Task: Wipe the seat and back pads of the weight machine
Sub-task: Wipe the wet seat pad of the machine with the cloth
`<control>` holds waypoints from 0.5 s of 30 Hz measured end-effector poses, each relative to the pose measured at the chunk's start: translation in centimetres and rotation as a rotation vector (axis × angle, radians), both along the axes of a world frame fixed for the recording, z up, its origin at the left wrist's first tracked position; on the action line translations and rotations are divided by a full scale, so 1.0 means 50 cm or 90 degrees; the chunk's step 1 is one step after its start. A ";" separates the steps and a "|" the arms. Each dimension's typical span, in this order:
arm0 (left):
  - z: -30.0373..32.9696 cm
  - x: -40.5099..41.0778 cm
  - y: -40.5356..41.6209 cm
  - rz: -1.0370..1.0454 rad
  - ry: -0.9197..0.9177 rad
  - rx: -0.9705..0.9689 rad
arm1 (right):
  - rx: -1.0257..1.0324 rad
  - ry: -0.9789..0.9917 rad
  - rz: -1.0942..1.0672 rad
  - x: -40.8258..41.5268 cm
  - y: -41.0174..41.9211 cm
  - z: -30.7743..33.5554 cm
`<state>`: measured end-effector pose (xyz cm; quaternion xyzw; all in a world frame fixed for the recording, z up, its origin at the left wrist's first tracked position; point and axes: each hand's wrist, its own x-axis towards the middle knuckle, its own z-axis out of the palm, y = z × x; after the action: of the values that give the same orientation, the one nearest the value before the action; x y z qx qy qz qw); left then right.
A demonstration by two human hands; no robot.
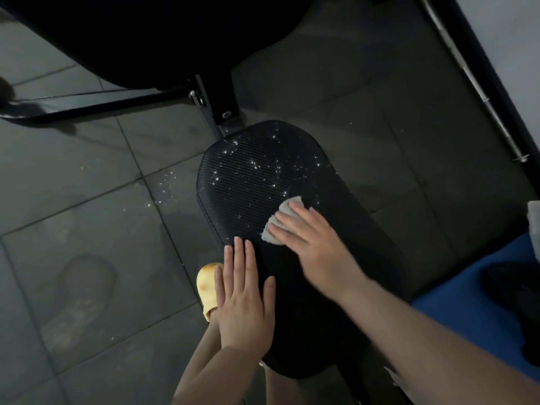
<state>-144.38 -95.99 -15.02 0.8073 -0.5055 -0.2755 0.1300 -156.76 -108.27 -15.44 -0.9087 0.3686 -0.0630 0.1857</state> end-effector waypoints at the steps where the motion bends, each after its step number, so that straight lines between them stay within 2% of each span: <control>1: 0.001 -0.001 -0.001 0.001 0.003 -0.002 | -0.007 -0.003 0.019 -0.018 -0.034 -0.004; 3: 0.002 -0.001 -0.001 0.000 0.007 -0.005 | 0.005 -0.026 -0.109 -0.060 -0.068 -0.002; 5: 0.000 0.000 0.000 0.002 0.011 -0.004 | 0.018 -0.035 -0.271 -0.069 -0.030 0.015; 6: 0.000 0.000 0.000 0.006 0.013 -0.005 | 0.023 -0.044 -0.308 -0.057 0.006 0.023; 9: 0.000 0.000 -0.002 0.014 0.018 -0.007 | 0.027 -0.087 -0.232 0.001 0.072 0.024; 12: 0.000 0.000 -0.001 0.015 0.019 -0.011 | 0.068 -0.145 -0.139 0.032 -0.006 0.017; 15: -0.001 0.001 0.000 0.015 0.026 -0.013 | 0.031 -0.102 -0.237 0.008 -0.084 0.026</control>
<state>-144.35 -95.97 -15.10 0.8059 -0.4963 -0.2849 0.1519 -156.37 -112.47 -14.14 -0.8123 0.5156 -0.1590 0.2217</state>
